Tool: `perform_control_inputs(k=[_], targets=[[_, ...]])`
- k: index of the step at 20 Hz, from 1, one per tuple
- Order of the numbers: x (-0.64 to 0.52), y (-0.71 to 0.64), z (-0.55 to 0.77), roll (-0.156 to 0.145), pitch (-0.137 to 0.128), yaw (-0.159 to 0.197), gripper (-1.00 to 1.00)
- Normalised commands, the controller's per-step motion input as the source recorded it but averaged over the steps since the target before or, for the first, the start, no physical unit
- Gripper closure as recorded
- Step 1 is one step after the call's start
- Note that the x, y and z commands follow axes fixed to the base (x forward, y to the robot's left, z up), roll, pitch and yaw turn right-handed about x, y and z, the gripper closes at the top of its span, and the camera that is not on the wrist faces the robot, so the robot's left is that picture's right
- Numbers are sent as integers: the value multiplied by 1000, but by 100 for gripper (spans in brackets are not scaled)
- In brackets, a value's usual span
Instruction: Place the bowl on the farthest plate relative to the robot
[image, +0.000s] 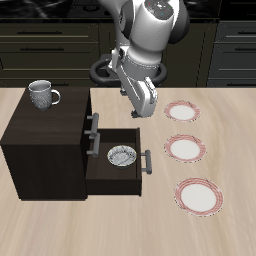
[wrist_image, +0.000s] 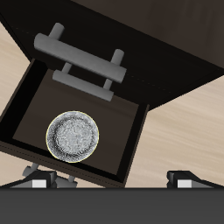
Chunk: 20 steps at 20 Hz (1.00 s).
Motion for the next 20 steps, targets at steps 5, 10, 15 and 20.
perform_control_inputs(k=[5, 10, 15, 20], targets=[[6, 47, -55, 65, -47, -46, -100], [-47, -37, 15, 19, -54, -11, -100], [56, -27, -175, 14, -9, -16, -100], [147, -118, -301, 16, -2, -31, -100]])
